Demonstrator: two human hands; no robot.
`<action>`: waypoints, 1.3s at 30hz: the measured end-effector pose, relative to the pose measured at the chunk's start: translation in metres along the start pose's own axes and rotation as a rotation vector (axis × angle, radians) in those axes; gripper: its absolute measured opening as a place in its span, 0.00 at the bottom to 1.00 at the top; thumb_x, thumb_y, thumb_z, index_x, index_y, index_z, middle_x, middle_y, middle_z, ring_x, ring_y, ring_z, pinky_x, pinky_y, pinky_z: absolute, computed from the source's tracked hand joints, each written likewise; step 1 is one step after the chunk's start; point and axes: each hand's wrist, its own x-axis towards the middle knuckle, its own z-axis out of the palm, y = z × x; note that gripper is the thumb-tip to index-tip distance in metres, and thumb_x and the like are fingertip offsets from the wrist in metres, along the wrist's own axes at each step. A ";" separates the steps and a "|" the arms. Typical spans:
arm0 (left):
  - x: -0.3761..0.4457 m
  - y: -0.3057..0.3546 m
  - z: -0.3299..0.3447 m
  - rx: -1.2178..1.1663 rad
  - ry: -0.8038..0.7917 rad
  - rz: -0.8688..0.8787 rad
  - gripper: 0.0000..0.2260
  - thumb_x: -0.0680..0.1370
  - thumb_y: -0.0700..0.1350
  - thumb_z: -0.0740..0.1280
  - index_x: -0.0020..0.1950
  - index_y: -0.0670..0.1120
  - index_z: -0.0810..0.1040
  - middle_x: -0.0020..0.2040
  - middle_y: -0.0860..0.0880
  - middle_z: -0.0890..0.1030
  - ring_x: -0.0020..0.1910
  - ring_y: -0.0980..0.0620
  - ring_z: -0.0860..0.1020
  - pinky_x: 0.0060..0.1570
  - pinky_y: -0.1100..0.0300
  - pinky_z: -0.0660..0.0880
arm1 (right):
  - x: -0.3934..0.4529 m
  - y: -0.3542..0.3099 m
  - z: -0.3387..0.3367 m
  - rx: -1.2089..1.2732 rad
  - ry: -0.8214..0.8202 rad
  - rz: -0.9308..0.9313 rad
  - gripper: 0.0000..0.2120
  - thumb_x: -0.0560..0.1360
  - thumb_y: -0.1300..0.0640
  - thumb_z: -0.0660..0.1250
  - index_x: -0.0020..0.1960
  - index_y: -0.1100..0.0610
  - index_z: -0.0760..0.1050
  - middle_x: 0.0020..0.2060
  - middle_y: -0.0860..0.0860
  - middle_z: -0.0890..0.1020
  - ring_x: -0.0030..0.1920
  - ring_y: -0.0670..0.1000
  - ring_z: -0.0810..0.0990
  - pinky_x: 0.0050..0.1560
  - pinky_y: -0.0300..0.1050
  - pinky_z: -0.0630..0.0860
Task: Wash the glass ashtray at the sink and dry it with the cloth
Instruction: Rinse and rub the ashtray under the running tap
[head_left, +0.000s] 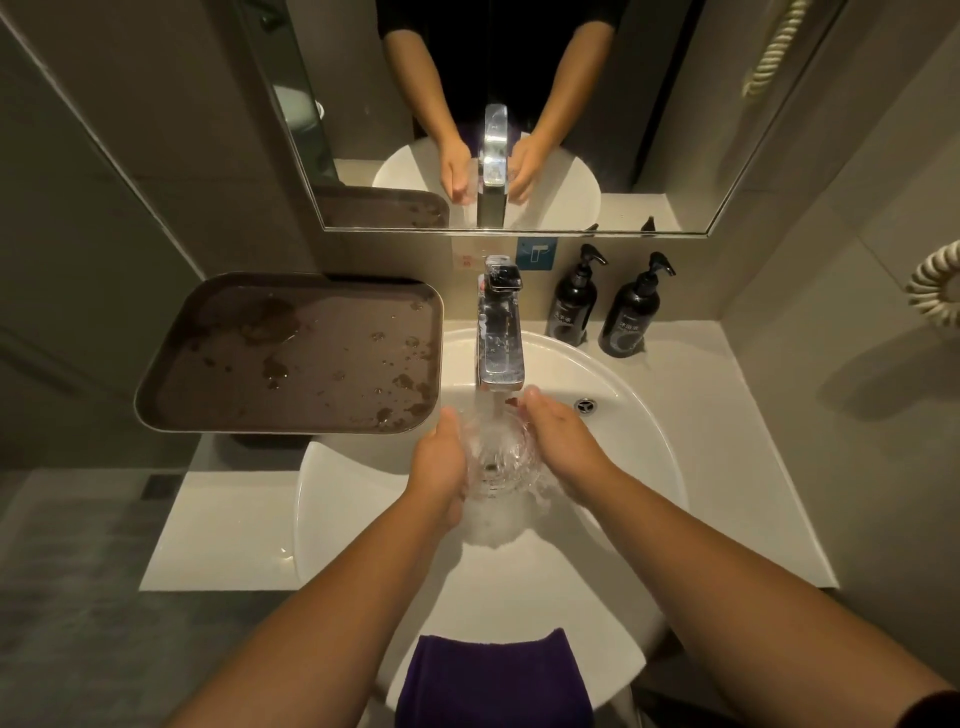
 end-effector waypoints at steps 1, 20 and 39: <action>0.000 -0.001 0.000 0.004 0.004 -0.004 0.25 0.79 0.64 0.53 0.57 0.48 0.79 0.43 0.45 0.82 0.40 0.43 0.80 0.41 0.53 0.78 | 0.004 -0.010 -0.006 -0.082 0.045 -0.011 0.21 0.83 0.44 0.51 0.57 0.52 0.79 0.54 0.51 0.82 0.55 0.51 0.80 0.61 0.54 0.74; 0.000 -0.002 -0.004 0.106 0.036 0.206 0.20 0.81 0.59 0.51 0.46 0.49 0.77 0.45 0.47 0.80 0.47 0.46 0.78 0.54 0.47 0.75 | 0.014 -0.090 -0.020 -0.815 0.041 -0.783 0.20 0.83 0.57 0.57 0.73 0.60 0.68 0.73 0.56 0.69 0.76 0.58 0.60 0.76 0.51 0.56; -0.032 0.008 -0.013 0.283 0.029 0.425 0.21 0.75 0.64 0.48 0.33 0.53 0.68 0.30 0.53 0.70 0.33 0.49 0.69 0.37 0.53 0.68 | -0.041 -0.004 -0.017 0.198 -0.254 0.715 0.35 0.73 0.26 0.51 0.58 0.52 0.79 0.35 0.58 0.85 0.21 0.47 0.66 0.21 0.34 0.58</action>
